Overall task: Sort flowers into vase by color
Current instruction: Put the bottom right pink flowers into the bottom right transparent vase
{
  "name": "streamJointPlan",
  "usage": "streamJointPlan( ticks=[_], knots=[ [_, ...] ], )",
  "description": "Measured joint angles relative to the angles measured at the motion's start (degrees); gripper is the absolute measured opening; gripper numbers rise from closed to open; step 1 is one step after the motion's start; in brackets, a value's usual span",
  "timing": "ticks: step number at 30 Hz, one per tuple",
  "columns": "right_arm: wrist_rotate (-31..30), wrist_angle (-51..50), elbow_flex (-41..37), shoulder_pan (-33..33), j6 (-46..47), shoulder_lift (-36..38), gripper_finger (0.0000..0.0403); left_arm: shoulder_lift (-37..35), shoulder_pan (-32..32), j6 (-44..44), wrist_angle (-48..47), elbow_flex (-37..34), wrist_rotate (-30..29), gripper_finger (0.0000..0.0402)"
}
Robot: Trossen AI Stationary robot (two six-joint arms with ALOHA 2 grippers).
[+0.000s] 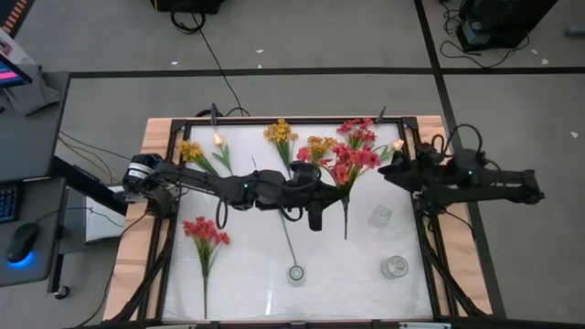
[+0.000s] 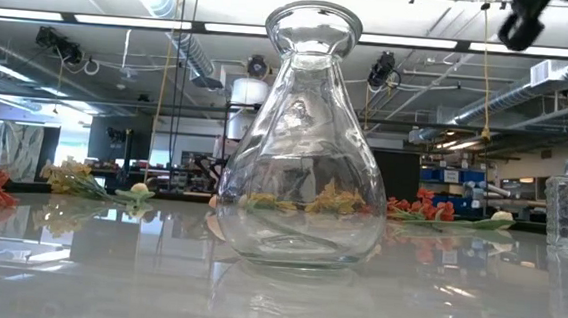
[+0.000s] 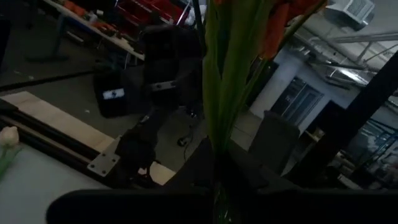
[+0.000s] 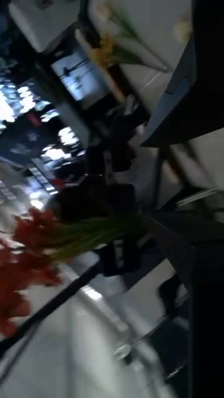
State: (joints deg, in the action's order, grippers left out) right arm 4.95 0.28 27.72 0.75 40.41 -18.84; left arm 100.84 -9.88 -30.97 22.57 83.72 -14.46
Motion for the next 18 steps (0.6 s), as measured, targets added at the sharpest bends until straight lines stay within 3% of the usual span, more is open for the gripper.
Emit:
streamJointPlan(
  ticks=[7,11,18],
  knots=[
    [3.29,-7.82,10.75,-0.04,-3.08,-14.47,0.0192,0.00,2.80,-12.77,-0.14,0.00,-0.98,0.0022],
    [5.69,-7.94,13.25,-0.66,-1.00,-21.06,0.0192,0.00,4.16,-12.55,-0.09,0.00,-1.14,0.0023],
    [2.80,-6.03,14.34,-2.36,1.98,-26.58,0.0192,0.00,4.20,-11.68,-0.18,0.00,-0.90,0.0023]
  ],
)
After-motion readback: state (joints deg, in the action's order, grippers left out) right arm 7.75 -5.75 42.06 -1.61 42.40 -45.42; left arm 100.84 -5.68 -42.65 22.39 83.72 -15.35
